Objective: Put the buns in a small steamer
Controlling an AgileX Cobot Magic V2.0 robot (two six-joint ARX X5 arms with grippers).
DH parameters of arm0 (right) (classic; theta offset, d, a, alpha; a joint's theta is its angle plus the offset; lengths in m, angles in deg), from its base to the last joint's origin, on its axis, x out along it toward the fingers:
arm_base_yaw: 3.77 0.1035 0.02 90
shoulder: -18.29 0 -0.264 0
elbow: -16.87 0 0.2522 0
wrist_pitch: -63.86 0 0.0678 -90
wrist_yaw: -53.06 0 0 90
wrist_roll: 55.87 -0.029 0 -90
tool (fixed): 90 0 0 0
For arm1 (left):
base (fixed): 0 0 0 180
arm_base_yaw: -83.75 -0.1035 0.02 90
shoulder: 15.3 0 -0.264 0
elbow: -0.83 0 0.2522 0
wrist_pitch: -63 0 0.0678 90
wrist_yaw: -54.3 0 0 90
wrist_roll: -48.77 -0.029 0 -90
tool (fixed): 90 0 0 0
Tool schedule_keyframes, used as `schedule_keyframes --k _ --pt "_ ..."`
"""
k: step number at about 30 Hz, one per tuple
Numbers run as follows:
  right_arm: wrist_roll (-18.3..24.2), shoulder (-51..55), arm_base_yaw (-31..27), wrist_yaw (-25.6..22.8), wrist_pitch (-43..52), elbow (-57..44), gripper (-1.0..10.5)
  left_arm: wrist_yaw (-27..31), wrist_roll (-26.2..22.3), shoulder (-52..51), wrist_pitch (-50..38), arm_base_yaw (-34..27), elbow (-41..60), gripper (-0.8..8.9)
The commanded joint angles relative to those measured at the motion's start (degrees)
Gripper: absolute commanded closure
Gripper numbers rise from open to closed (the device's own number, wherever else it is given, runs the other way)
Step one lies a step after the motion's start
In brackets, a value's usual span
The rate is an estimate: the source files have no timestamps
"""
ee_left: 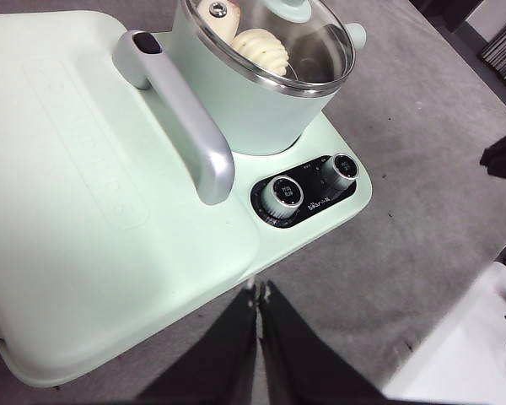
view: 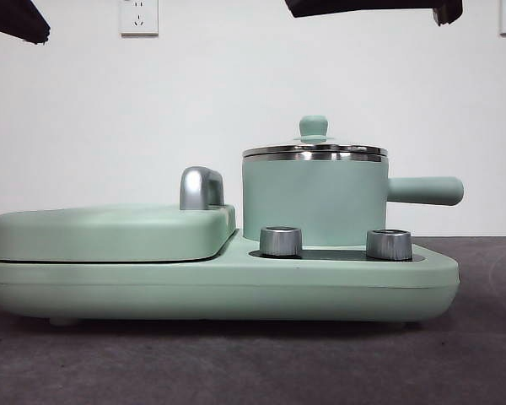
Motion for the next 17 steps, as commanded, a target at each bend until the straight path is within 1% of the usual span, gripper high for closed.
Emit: schedule_keyframes --k 1,3,4,6,9,11,13,16,17 --pt "0.07 -0.13 0.57 0.13 0.74 1.01 9.3 -0.22 0.13 0.2 -0.61 0.26 -0.48 8.07" --pt "0.07 -0.13 0.57 0.13 0.76 1.01 9.3 -0.22 -0.52 -0.04 -0.22 0.22 -0.48 8.07" --pt "0.07 -0.13 0.57 0.13 0.76 1.01 9.3 -0.02 -3.48 -0.31 -0.02 -0.24 -0.46 8.06" --pt "0.07 -0.13 0.57 0.13 0.79 1.01 9.3 0.02 -7.04 -1.84 -1.11 -1.62 0.63 8.07" --pt "0.07 -0.13 0.57 0.13 0.79 1.01 9.3 0.24 -12.33 -6.43 -8.9 -5.79 5.73 8.07" --pt "0.09 -0.13 0.55 0.13 0.79 1.01 9.3 1.16 -12.74 -10.54 -14.47 -9.22 10.19 8.06" --pt "0.07 -0.13 0.57 0.13 0.79 1.01 9.3 4.94 -12.72 -15.37 -18.36 -12.79 15.04 8.06" --pt "0.07 -0.13 0.57 0.13 0.79 1.01 9.3 13.44 -12.31 -21.99 -19.82 -16.2 21.4 8.06" --pt "0.07 -0.13 0.57 0.13 0.79 1.01 9.3 15.32 -12.24 -23.93 -19.85 -16.98 23.32 8.06"
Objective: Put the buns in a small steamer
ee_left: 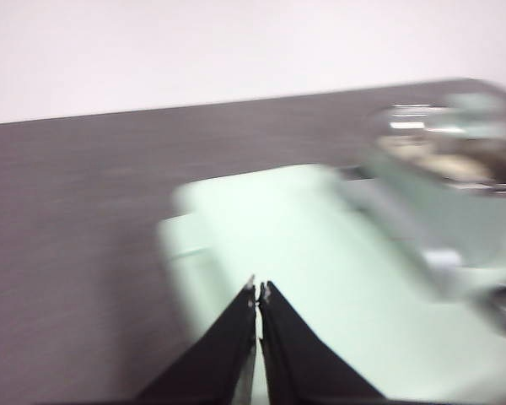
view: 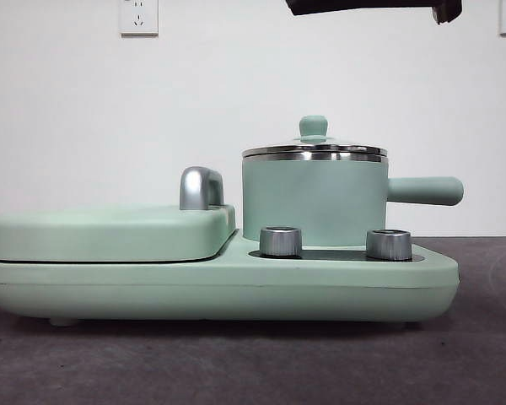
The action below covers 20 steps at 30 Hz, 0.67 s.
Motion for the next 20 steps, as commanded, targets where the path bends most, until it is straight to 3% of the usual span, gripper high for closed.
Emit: schedule_keyframes --k 1,11,20 --pt "0.07 -0.13 0.55 0.13 0.59 1.01 9.3 5.7 -0.76 -5.09 -0.66 -1.81 5.42 8.07" --pt "0.09 -0.13 0.55 0.13 0.59 1.01 9.3 6.99 -0.83 -16.68 -15.69 -8.52 23.12 8.06" --pt "0.09 -0.11 0.55 0.13 0.66 1.01 9.3 6.99 -0.74 -19.06 -13.4 -11.34 23.71 8.07"
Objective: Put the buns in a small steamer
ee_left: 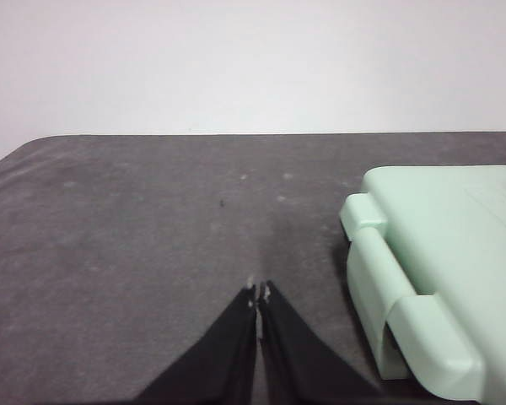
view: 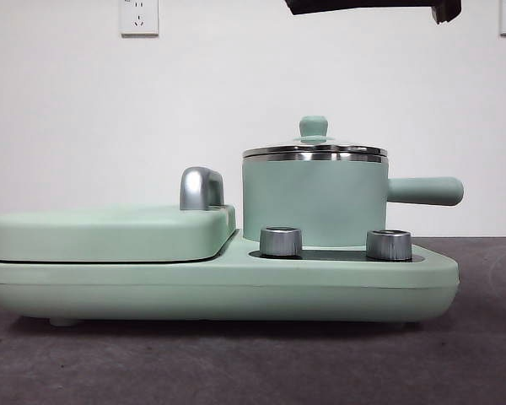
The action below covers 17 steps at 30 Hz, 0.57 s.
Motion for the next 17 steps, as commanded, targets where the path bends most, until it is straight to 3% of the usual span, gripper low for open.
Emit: schedule_keyframes --k 1,16,17 --pt "0.09 -0.13 0.55 0.09 0.63 1.01 9.3 -0.04 -0.2 -0.07 -0.68 0.22 1.14 8.07" --pt "0.15 -0.04 0.57 -0.04 0.57 1.01 9.3 -0.04 -0.2 0.04 -0.68 0.22 1.11 8.07" --pt "3.93 0.61 0.44 -0.77 0.92 1.01 9.3 -0.04 -0.2 0.04 -0.68 0.22 1.11 8.06"
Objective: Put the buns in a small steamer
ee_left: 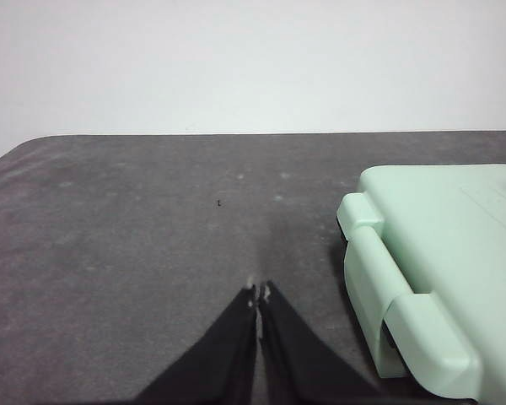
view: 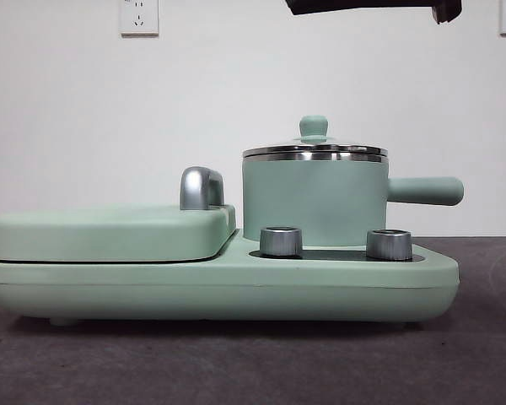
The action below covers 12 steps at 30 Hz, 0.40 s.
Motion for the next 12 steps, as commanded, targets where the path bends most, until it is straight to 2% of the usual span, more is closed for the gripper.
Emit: schedule_keyframes --k 1,3,5,12 --pt "5.95 1.09 0.13 -1.42 0.94 1.01 9.3 -0.04 -0.2 -0.04 -0.66 0.09 1.11 8.07" --pt "11.54 2.51 -0.76 -2.27 0.59 0.63 9.3 -0.04 -0.2 -0.04 -0.68 0.09 1.11 8.07" --pt "14.05 4.81 -3.34 -4.28 0.52 -0.57 9.3 -0.04 -0.2 -0.04 -0.68 0.09 1.11 8.07" --pt "14.21 19.71 -21.14 -10.82 0.66 -12.85 9.3 -0.04 -0.2 -0.04 -0.68 0.09 1.11 8.06"
